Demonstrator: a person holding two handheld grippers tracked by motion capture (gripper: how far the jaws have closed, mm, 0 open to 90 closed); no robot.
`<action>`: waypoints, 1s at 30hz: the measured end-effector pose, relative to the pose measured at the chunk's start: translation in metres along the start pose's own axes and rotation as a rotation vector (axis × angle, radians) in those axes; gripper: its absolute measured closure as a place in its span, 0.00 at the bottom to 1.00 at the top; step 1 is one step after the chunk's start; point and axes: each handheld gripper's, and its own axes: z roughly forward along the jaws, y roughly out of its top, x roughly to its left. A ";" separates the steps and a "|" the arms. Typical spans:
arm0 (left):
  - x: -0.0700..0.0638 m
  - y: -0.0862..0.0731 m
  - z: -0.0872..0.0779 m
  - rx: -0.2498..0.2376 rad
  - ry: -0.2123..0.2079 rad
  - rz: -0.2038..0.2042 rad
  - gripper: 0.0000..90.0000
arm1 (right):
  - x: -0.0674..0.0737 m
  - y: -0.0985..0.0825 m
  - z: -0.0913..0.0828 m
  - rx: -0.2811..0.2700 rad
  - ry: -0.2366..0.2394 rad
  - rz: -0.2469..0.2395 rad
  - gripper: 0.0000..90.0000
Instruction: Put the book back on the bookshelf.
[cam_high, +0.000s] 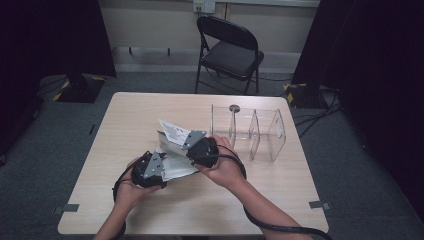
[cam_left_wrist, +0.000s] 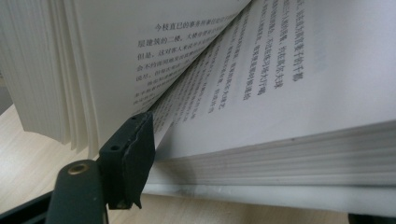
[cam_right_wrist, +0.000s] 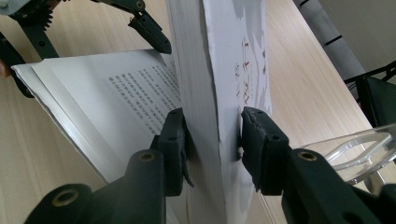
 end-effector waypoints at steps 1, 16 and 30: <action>0.000 0.000 -0.001 -0.008 0.002 0.006 0.32 | 0.000 0.000 0.000 0.001 0.001 0.005 0.69; -0.002 0.013 -0.017 -0.058 0.019 0.050 0.62 | 0.000 0.009 -0.008 0.014 0.059 -0.041 0.66; -0.002 0.026 -0.029 -0.024 -0.023 0.054 0.72 | -0.018 0.005 -0.023 -0.028 0.231 0.128 0.48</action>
